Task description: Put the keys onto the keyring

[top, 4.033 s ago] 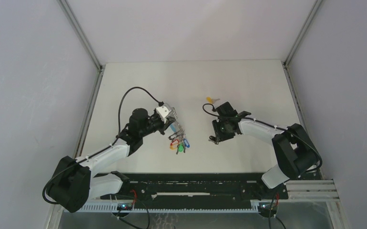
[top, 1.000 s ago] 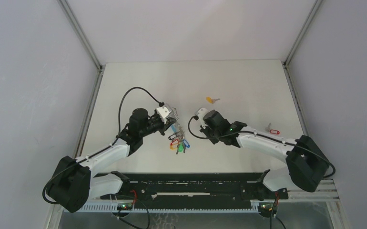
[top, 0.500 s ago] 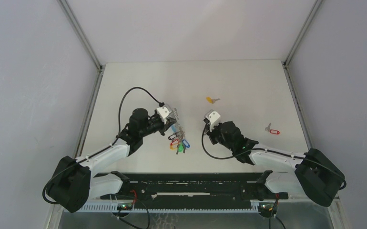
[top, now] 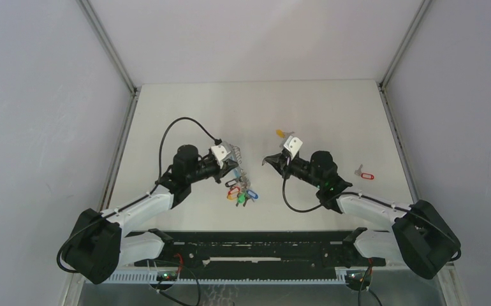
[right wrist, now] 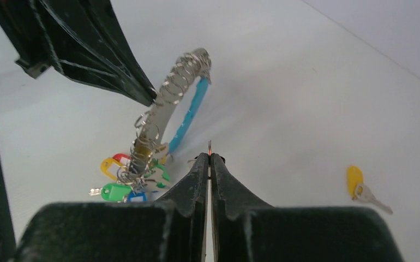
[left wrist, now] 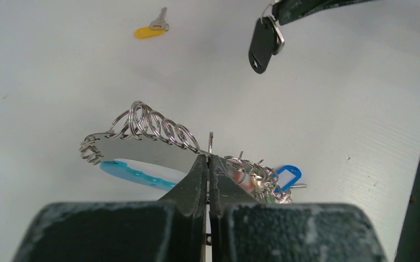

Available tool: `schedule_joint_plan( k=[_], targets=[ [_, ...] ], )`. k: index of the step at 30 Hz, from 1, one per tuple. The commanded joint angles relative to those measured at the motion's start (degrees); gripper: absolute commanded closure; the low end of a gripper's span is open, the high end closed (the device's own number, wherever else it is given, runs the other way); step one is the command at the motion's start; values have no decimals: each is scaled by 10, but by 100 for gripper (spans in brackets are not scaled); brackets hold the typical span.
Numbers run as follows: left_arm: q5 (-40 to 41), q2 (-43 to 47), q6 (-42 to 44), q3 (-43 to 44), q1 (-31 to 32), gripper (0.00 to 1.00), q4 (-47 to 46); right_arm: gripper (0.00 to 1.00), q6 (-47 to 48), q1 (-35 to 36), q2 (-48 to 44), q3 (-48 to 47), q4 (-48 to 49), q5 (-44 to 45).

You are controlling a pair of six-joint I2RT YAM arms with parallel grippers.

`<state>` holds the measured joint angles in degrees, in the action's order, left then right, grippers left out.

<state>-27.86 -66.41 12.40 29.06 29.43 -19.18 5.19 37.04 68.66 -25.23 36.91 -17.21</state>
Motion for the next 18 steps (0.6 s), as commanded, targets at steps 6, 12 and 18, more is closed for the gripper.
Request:
schedule_joint_plan(
  k=[6,12,18],
  targets=[
    [-105,-5,33,58,-3,100,24,100,76,-33,32,-83,-29,-207],
    [-130,-5,50,58,-3,100,28,100,151,-33,71,-119,-74,-302],
    [-145,-5,71,45,-2,100,9,100,208,-31,83,-143,-135,-336]
  ],
)
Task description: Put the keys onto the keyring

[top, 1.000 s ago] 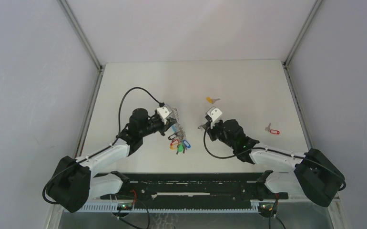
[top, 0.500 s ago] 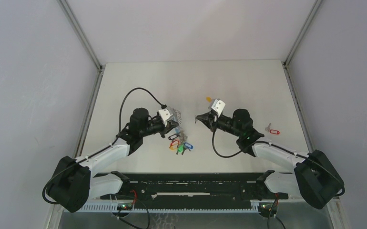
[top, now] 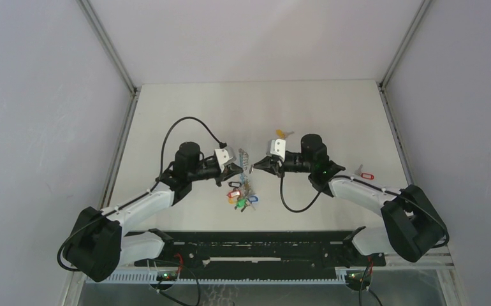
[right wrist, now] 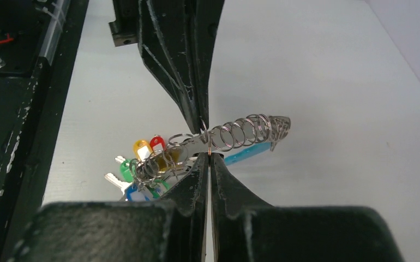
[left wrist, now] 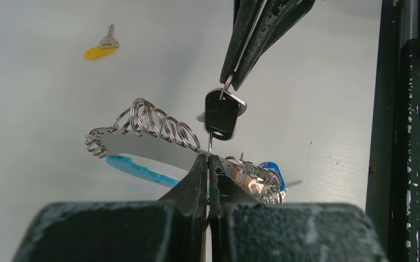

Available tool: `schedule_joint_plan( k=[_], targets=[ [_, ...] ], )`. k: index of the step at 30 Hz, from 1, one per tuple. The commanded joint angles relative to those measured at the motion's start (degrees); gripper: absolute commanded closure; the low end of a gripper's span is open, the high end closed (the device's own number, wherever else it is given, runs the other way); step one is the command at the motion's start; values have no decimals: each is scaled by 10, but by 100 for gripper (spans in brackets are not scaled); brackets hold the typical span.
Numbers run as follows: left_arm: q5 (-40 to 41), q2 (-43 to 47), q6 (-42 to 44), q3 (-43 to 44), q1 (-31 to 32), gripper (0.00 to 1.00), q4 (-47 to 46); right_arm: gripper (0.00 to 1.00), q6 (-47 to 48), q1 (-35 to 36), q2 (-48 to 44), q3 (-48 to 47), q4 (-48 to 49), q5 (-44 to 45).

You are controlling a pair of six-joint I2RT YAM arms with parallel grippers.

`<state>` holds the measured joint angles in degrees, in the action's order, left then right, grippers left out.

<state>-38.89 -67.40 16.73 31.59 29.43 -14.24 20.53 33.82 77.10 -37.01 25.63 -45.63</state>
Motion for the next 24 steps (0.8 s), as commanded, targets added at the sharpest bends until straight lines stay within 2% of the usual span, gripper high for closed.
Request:
schedule_joint_plan(
  k=[1,5,9,13,24],
  targets=[
    [-38,5,33,17,-2,100,-44,100,59,1,0,-26,-22,-56],
    [-46,8,57,-2,-1,100,-68,100,75,1,10,-27,-18,-73],
    [-58,11,90,-12,-1,100,-74,100,108,1,22,-48,-63,-89],
    [-73,9,116,-18,-1,100,-73,100,120,-1,31,-51,-69,-84],
    [-62,-6,176,-10,10,100,-24,100,145,-4,25,-51,-88,-80]
  ],
)
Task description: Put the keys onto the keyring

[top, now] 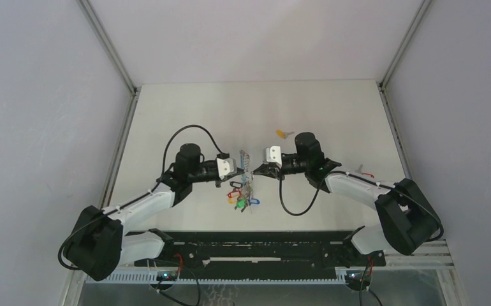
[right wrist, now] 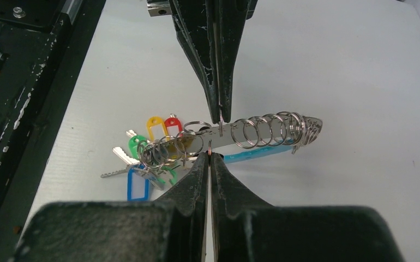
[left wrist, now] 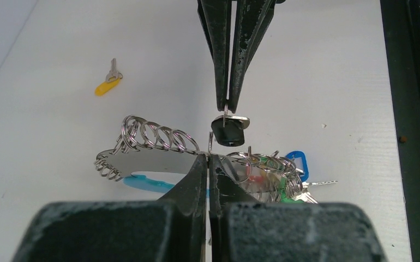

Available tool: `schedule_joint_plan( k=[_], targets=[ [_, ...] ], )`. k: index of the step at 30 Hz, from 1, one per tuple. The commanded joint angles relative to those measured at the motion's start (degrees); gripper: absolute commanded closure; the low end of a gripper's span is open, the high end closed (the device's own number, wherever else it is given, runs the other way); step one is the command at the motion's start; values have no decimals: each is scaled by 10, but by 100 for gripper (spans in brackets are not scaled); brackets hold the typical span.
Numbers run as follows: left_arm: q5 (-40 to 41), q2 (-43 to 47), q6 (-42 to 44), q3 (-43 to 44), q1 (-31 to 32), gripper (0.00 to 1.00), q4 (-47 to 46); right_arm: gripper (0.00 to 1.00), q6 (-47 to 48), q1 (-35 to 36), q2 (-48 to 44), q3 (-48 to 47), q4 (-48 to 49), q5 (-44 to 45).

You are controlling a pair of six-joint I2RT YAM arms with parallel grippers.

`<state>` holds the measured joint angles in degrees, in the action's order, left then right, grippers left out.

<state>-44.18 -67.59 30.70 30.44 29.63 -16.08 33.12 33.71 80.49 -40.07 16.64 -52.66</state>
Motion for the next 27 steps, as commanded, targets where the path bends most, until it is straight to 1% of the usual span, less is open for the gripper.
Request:
schedule_joint_plan(
  k=[1,5,11,18,27],
  targets=[
    [-5,-7,40,6,12,100,2,100,21,-1,-10,-20,1,-7],
    [5,-13,49,17,20,100,23,100,32,6,-19,-21,-8,10],
    [14,-3,56,13,24,100,24,100,49,20,-23,-21,-24,40],
    [19,6,61,9,28,100,21,100,66,32,-37,-28,-60,47],
    [11,3,56,9,30,100,13,100,68,38,-41,-27,-62,54]
  ],
)
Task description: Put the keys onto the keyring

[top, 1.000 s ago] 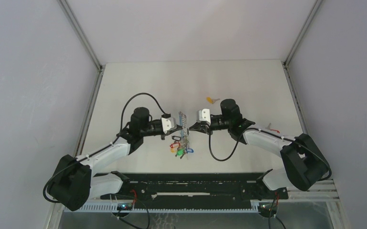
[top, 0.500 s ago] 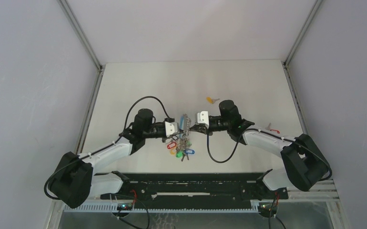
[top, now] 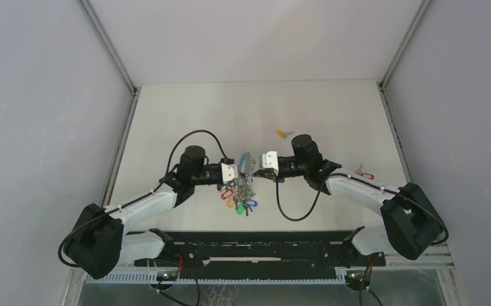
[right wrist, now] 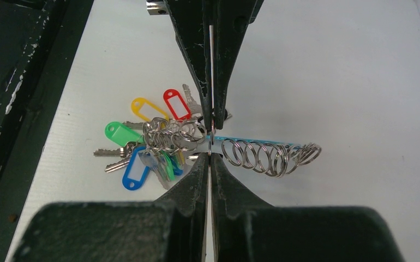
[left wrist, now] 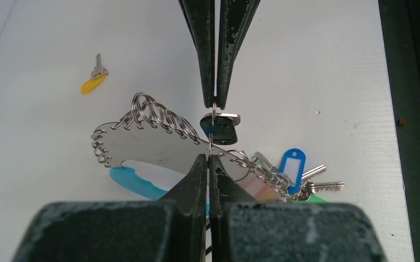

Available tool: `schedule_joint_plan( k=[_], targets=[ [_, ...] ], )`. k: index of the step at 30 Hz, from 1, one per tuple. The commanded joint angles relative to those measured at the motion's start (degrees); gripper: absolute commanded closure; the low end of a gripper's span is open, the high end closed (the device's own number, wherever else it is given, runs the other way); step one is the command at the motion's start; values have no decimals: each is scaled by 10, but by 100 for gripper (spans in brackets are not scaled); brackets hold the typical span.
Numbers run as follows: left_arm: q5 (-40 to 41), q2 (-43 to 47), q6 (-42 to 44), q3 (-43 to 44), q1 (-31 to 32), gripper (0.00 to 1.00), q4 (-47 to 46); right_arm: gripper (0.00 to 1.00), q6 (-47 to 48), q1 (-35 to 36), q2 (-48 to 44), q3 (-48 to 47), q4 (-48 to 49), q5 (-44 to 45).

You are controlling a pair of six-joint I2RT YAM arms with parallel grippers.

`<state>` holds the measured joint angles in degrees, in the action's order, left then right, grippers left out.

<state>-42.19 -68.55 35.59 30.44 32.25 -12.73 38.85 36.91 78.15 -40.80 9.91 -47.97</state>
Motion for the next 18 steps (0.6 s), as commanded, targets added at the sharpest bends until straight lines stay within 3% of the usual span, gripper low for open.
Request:
schedule_joint_plan(
  k=[1,18],
  targets=[
    [-9,12,7,10,4,100,-21,100,11,7,-18,-20,5,9],
    [-16,7,3,13,4,100,-20,100,17,15,-10,-26,-2,23]
  ],
)
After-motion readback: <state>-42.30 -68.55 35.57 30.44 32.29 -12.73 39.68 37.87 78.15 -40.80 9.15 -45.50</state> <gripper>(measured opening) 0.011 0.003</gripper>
